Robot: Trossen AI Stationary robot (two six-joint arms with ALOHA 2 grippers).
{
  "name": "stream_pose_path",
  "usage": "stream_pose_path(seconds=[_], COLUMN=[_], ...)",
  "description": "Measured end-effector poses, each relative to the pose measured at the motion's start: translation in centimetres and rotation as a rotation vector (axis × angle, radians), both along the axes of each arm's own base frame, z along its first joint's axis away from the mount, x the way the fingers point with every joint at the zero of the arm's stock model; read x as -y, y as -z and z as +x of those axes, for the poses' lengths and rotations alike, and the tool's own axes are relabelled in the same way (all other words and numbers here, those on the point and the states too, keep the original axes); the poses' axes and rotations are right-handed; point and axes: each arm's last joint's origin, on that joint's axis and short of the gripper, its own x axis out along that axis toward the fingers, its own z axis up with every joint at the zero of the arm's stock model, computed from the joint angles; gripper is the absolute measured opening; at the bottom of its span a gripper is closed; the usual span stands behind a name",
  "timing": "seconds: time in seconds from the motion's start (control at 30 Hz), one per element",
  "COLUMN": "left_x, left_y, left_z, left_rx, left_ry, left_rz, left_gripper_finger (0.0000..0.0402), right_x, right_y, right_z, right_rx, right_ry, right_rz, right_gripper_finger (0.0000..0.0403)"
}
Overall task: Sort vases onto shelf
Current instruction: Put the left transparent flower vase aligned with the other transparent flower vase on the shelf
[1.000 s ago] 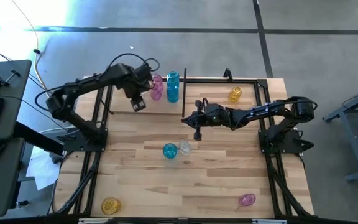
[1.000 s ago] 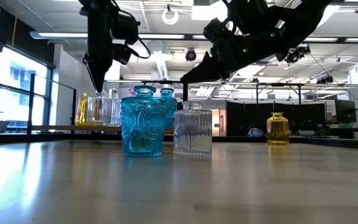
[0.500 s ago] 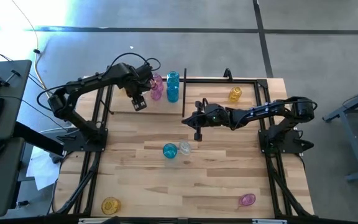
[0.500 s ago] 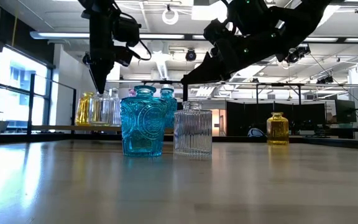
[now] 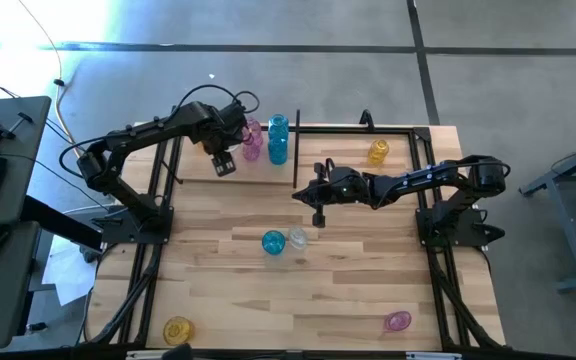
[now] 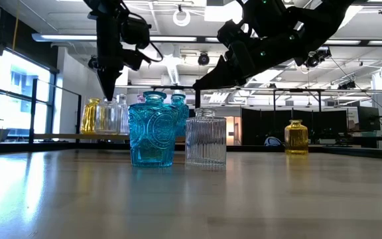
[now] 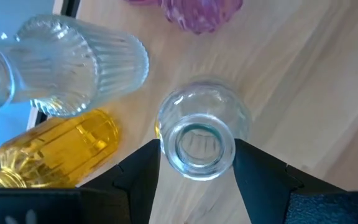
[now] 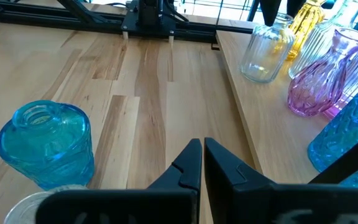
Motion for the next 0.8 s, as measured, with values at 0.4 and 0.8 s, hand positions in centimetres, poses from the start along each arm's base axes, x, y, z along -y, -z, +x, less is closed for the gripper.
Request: stream_pose_path(seconds=[0.4, 0.8], left_x=[-0.1, -0.5], left_y=[0.0, -2.2], left_z=[0.1, 0.6], left_rx=[0.016, 0.07], left_ry=[-0.008, 0.004], left_rz=[0.011, 0.073], left_gripper_finger=[0.0196, 0.0227], right_x=[0.0, 0.0], right_y=[0.0, 0.0], right_z=[0.0, 0.0], right_rx=[0.0, 0.0], right_ry=[0.0, -0.001], right_rz=[0.0, 0.001], right_gripper_finger=[0.0, 0.0])
